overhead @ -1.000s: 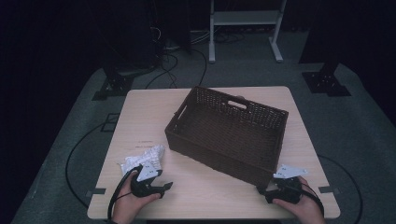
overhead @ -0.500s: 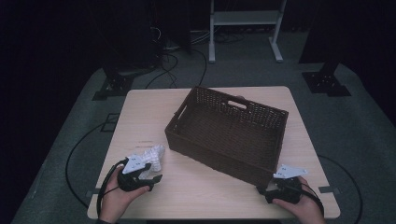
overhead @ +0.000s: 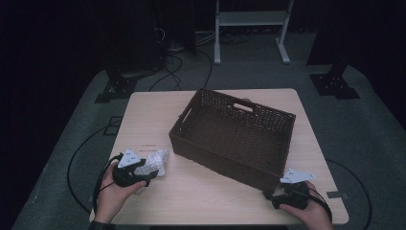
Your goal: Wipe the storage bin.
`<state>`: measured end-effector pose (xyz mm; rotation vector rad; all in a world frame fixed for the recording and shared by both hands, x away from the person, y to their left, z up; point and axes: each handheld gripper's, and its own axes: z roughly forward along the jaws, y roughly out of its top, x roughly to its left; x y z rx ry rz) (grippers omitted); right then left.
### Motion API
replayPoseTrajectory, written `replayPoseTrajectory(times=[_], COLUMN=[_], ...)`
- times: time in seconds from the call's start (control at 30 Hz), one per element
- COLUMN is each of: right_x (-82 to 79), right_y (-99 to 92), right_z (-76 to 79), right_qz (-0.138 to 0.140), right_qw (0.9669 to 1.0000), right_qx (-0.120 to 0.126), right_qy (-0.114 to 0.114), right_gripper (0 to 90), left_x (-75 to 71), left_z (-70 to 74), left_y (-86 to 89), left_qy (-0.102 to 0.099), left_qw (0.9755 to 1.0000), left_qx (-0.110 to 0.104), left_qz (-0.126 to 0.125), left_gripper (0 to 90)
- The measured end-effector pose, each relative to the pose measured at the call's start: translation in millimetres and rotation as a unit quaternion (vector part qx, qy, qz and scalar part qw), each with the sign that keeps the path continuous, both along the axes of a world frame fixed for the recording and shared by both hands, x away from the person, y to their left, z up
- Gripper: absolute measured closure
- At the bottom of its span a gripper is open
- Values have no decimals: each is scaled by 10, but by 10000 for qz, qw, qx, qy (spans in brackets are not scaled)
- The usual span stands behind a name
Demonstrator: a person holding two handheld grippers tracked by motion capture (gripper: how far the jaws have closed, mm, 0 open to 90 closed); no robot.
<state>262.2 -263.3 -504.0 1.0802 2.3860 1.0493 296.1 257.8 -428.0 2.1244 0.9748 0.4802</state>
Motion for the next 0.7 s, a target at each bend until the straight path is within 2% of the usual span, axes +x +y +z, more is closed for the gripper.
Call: replayPoseTrajectory(times=[0.23, 0.37, 0.53, 0.7], right_x=[0, 0, 0, 0], right_y=[0, 0, 0, 0], right_z=[0, 0, 0, 0], right_qz=[-2, -1, -2, -1], right_qw=[10000, 10000, 10000, 10000], right_qx=[1, 0, 1, -1], right_qy=[2, 0, 0, 0], right_gripper=[130, 130, 130, 130], left_x=[137, 234, 353, 440], left_z=[20, 14, -34, -115], left_y=[29, 22, -11, -59], left_qy=[17, 72, 163, 234], left_qw=[10000, 10000, 9998, 9997], left_qx=[23, 23, -86, 37], left_qz=[78, 13, -2, -13], left_gripper=[273, 258, 246, 230])
